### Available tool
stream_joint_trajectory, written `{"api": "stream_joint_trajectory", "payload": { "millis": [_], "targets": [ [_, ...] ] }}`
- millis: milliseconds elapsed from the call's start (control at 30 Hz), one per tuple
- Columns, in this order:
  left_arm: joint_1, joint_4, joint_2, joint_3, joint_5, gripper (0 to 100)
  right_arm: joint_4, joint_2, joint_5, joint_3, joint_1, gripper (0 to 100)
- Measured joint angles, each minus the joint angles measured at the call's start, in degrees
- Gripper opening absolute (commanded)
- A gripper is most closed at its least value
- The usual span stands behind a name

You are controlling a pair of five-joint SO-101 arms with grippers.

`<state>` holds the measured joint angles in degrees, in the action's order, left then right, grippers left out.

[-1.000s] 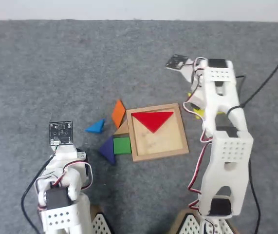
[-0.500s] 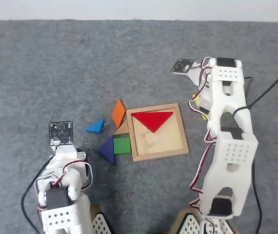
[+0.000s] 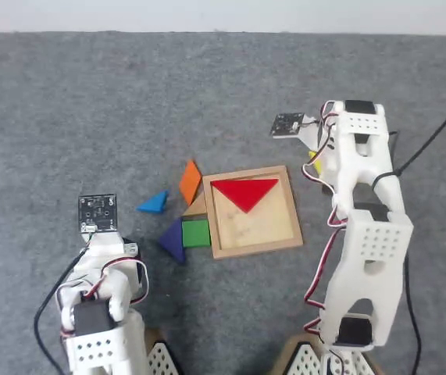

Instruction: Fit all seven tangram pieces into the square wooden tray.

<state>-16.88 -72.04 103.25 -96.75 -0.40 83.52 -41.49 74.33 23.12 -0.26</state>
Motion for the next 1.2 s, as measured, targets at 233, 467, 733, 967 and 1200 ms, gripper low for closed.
{"api": "stream_joint_trajectory", "payload": {
  "millis": [233, 467, 733, 967, 1200],
  "targets": [
    [0.0, 0.0, 0.0, 0.0, 0.0, 4, -1.0, -1.2, 0.0, 0.0, -0.1, 31.1],
    [0.0, 0.0, 0.0, 0.0, 0.0, 4, -1.6, -1.1, 0.0, 1.2, 0.0, 12.1],
    [0.0, 0.0, 0.0, 0.0, 0.0, 4, 0.8, -1.1, -1.1, 1.5, 0.0, 12.6],
    [0.0, 0.0, 0.0, 0.0, 0.0, 4, 6.4, -1.3, -11.7, 5.5, -0.4, 12.5],
    [0.0, 0.0, 0.0, 0.0, 0.0, 4, 13.9, -1.4, -20.3, 15.2, -2.5, 12.5]
  ]
}}
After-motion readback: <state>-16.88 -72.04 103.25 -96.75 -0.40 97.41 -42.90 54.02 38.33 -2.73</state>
